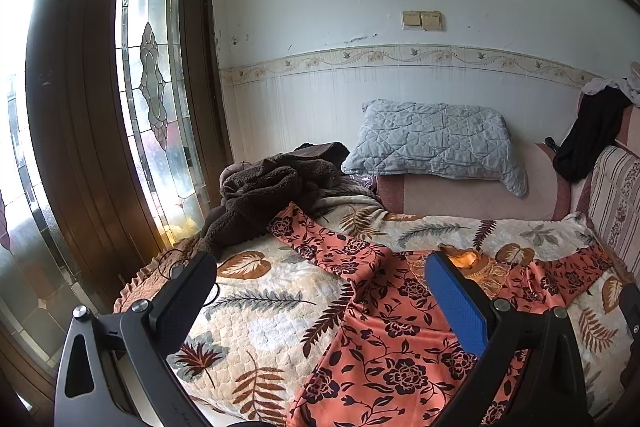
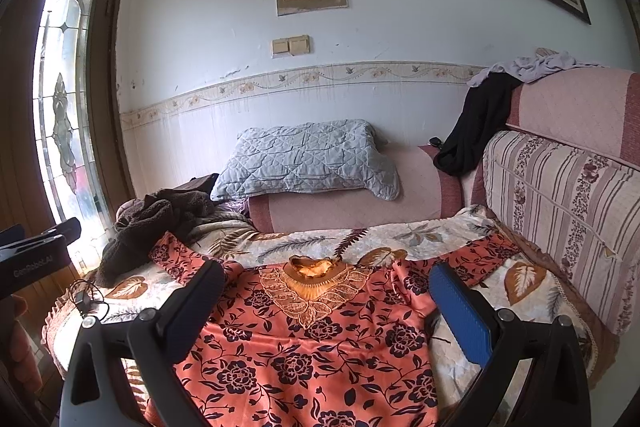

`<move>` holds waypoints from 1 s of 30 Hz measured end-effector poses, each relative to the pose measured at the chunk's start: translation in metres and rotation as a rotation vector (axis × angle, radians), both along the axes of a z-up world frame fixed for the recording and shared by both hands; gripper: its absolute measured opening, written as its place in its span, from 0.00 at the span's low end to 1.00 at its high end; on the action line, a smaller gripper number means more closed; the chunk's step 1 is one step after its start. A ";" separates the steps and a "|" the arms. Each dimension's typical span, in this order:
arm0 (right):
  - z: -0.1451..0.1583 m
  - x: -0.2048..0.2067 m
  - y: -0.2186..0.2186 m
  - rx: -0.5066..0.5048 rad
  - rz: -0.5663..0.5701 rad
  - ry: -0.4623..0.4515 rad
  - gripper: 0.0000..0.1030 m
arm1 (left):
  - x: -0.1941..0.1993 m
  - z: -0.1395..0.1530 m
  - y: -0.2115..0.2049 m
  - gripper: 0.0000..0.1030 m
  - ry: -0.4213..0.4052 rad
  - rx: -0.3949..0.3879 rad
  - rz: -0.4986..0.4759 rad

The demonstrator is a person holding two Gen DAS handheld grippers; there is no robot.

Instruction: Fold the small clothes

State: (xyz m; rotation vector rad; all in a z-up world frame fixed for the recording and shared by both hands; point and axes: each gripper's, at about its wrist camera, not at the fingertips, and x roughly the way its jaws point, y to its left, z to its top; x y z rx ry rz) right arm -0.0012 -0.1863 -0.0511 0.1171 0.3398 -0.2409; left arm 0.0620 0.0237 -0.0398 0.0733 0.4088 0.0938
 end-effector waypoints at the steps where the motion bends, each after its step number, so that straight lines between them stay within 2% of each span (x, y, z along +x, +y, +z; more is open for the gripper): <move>1: -0.001 0.003 -0.001 0.005 0.000 -0.002 1.00 | 0.003 -0.001 -0.001 1.00 0.002 0.000 0.002; 8: -0.016 0.028 -0.017 0.047 -0.013 0.036 1.00 | 0.030 -0.019 -0.009 1.00 0.042 0.015 0.004; 12: -0.032 0.053 -0.042 0.095 -0.028 0.075 1.00 | 0.058 -0.041 -0.017 1.00 0.096 0.030 0.000; 14: -0.044 0.068 -0.063 0.125 -0.027 0.100 1.00 | 0.081 -0.061 -0.024 1.00 0.156 0.025 -0.019; 18: -0.084 0.107 -0.132 0.304 -0.002 0.159 1.00 | 0.145 -0.132 -0.041 1.00 0.379 -0.010 -0.084; 20: -0.112 0.127 -0.178 0.423 -0.042 0.190 1.00 | 0.178 -0.179 -0.054 1.00 0.508 -0.026 -0.106; 22: -0.146 0.144 -0.226 0.590 -0.102 0.202 1.00 | 0.207 -0.225 -0.068 1.00 0.629 -0.030 -0.120; 25: -0.189 0.160 -0.299 0.748 -0.232 0.166 1.00 | 0.236 -0.270 -0.084 1.00 0.698 -0.033 -0.109; 28: -0.223 0.168 -0.372 0.883 -0.352 0.114 1.00 | 0.257 -0.294 -0.095 1.00 0.725 -0.049 -0.122; 30: -0.242 0.171 -0.416 0.953 -0.424 0.075 1.00 | 0.270 -0.309 -0.102 1.00 0.776 -0.035 -0.100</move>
